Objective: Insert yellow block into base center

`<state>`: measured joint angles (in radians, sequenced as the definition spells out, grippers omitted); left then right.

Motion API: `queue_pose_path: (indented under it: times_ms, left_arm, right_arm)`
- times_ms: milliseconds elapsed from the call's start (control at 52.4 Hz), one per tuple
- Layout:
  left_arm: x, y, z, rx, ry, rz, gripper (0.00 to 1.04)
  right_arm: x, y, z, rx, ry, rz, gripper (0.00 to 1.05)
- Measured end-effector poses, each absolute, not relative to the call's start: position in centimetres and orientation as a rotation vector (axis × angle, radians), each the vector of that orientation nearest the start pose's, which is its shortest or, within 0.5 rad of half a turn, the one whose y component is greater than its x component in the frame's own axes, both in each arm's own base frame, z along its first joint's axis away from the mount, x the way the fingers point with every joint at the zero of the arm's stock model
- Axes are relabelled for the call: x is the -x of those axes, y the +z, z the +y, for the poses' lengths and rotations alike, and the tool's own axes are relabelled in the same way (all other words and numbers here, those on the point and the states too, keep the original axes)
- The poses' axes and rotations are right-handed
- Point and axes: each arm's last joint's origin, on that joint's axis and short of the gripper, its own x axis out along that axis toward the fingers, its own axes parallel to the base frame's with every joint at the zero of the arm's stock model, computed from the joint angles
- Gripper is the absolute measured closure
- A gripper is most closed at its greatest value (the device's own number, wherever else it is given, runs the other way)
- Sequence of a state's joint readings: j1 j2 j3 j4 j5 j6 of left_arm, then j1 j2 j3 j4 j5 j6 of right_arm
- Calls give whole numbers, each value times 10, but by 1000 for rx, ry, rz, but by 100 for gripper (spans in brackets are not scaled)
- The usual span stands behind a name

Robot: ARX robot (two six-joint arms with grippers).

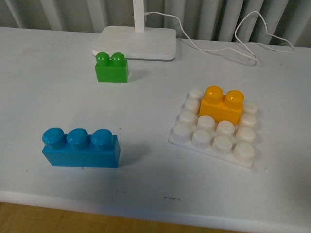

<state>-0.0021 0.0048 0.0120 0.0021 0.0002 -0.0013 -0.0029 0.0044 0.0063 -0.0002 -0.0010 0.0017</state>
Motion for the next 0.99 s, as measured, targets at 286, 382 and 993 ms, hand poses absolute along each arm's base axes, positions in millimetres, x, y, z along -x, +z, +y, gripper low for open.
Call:
queue_pose_path:
  times_ms: [286,382,993]
  left_arm:
    - [-97,167,0,2,-2,-10,71]
    - [-97,167,0,2,-2,-10,55]
    - [-97,167,0,2,-2,-10,6]
  right_arm:
    - [-98,165,0,-2,-2,-2,9]
    - [-98,165,0,-2,-2,-2,9]
    - [-98,165,0,-2,-2,-2,9]
